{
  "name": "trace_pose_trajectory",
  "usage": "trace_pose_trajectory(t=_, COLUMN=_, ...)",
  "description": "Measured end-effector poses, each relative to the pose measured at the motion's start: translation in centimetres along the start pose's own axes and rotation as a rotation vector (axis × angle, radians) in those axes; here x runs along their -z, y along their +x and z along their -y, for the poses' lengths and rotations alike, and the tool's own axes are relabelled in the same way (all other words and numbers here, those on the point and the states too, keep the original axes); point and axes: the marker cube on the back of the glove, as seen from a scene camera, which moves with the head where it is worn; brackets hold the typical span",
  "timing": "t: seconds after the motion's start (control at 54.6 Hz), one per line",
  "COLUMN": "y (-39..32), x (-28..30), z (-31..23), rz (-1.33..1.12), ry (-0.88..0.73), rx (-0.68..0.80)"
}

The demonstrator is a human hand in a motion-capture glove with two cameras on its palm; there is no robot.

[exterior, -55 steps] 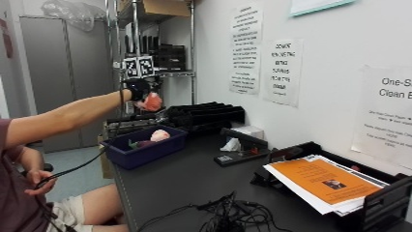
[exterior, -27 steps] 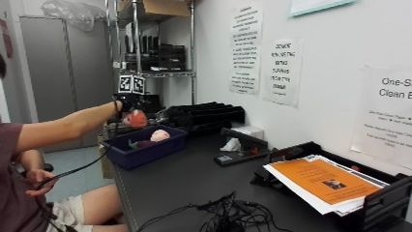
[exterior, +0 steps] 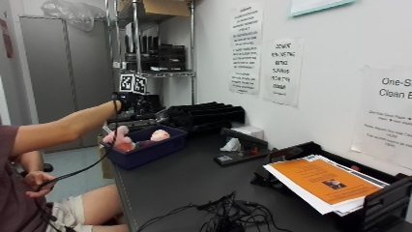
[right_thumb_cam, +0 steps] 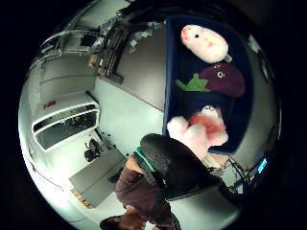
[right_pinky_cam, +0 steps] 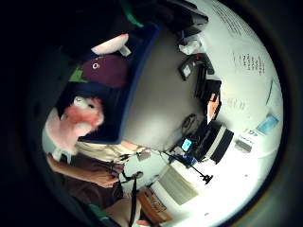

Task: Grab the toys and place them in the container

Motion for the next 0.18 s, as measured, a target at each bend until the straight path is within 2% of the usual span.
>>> trace_pose_trajectory(t=0.183, y=-0.8, x=0.1, z=1.1, rz=-0.067, ry=-0.034, rx=-0.033)
